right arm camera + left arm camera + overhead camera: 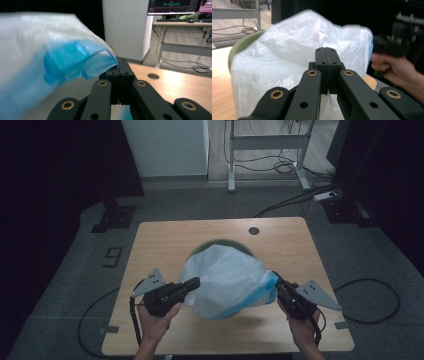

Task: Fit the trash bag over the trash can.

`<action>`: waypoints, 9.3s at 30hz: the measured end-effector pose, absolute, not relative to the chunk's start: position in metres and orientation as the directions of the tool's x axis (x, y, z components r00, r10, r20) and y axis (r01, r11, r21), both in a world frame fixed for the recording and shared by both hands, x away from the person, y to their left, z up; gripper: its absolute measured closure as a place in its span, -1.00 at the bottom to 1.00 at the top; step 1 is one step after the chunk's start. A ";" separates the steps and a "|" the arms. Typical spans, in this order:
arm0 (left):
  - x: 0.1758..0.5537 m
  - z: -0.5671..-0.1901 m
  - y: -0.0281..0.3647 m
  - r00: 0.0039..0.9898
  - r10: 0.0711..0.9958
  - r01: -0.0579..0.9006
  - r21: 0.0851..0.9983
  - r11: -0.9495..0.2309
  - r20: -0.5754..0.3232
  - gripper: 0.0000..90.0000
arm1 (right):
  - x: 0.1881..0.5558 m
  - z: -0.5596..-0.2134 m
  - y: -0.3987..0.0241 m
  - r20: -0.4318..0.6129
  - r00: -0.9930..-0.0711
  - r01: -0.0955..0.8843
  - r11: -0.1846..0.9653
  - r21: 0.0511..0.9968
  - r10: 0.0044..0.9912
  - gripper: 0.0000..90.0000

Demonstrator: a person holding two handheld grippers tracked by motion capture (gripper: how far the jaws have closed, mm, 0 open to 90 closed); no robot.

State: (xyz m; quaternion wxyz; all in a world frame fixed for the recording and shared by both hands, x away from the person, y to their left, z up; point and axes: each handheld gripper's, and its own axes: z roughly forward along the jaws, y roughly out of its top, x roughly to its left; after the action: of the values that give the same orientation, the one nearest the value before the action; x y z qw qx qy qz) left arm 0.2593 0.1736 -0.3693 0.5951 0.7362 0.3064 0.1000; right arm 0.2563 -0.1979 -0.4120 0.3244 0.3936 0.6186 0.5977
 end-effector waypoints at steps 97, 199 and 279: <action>0.268 -0.354 0.128 0.829 0.526 0.303 0.944 -0.133 -0.192 0.99 | 0.219 -0.402 -0.174 0.009 -0.566 0.092 0.052 0.994 0.824 0.22; 0.295 -0.364 0.227 0.696 0.615 0.296 0.928 0.224 -0.371 1.00 | 0.283 -0.397 -0.263 0.110 -0.426 0.122 -0.063 0.991 0.898 0.66; 0.307 -0.346 0.189 0.767 0.602 0.366 0.923 -0.124 -0.223 -0.01 | 0.256 -0.432 -0.240 -0.023 -0.528 0.147 0.119 0.982 0.849 0.89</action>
State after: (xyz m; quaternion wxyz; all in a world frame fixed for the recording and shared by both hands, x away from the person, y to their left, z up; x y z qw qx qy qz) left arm 0.3070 0.1889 -0.3458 0.5762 0.7425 0.3259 0.1026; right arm 0.2555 -0.2403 -0.4318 0.3173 0.3676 0.6772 0.5528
